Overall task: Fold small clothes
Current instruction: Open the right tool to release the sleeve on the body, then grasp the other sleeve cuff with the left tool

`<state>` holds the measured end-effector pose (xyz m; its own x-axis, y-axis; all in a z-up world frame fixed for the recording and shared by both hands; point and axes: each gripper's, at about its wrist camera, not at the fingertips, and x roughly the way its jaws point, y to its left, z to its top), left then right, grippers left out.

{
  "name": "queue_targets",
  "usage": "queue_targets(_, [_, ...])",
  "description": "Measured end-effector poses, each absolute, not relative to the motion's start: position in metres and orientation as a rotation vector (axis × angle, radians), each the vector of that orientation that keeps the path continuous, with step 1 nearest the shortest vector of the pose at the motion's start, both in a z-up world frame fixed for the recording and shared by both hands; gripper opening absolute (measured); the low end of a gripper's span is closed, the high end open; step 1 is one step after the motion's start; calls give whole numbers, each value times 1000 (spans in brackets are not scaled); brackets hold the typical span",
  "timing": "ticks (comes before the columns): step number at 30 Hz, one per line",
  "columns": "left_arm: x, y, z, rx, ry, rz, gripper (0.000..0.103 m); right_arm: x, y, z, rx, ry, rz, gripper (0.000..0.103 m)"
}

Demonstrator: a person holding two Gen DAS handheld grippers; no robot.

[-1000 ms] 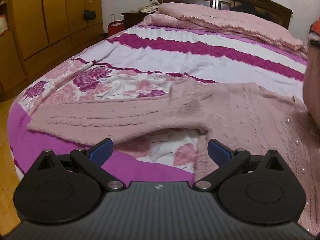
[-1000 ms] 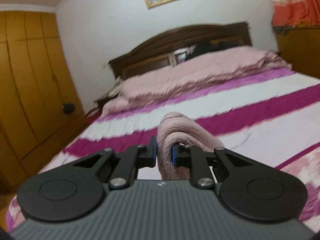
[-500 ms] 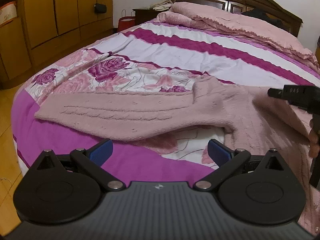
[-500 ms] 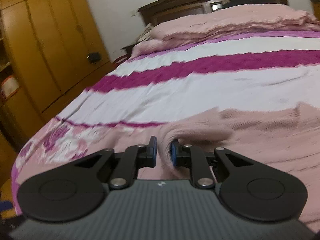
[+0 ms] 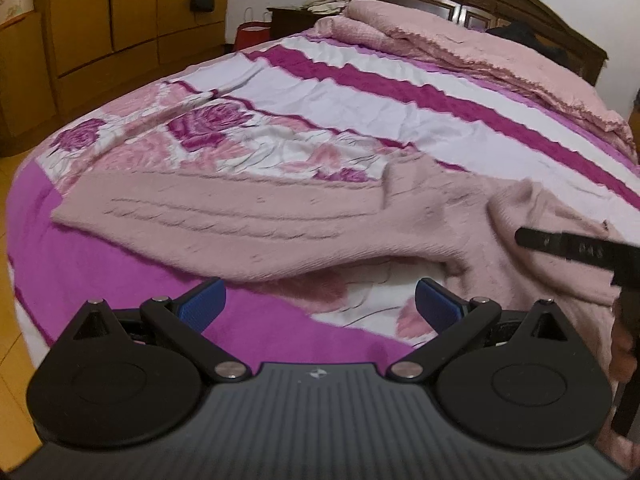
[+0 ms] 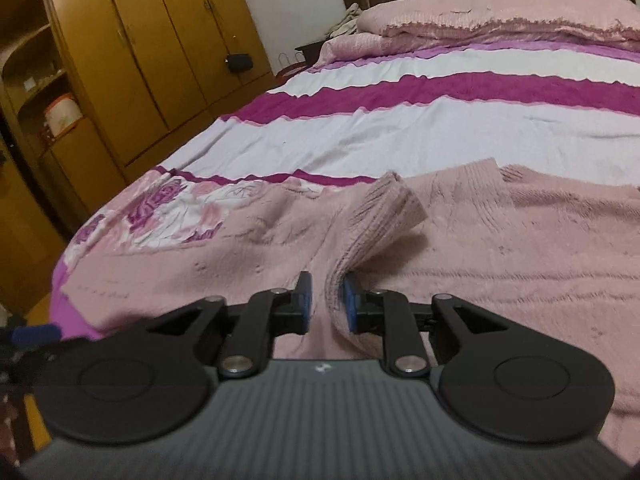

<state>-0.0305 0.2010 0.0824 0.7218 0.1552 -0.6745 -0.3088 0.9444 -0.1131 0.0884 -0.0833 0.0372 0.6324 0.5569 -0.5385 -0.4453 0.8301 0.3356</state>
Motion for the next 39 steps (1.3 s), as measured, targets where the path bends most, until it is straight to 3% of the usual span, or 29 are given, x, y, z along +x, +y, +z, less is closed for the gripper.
queue_targets(2, [-24,195,86,-222,713,234,103,82,-92,40,199,660,588,68])
queue_targets(3, [-20,191,88,-218,709,223,103,79,-95,42,200,650,593,70])
queue_targets(18, [72,79,99,16,669,-25,103,49,-218,58,183,618,250,69])
queue_targets(27, [125,15,65,189,660,-64,75,49,-280,31,283,641,87,69])
queue_targets(29, [138,11,49,211,680,-16,54,48,-285,25,279,647,75,69])
queue_targets(30, [143,11,43,214,696,32,33,48,-286,23,275,650,68,69])
queue_targets(31, [147,16,40,193,707,60,25,47,-288,21,272,651,63,68])
queue_targets(39, [124,71,52,0,691,200,19,46,-297,13,262,644,47,67])
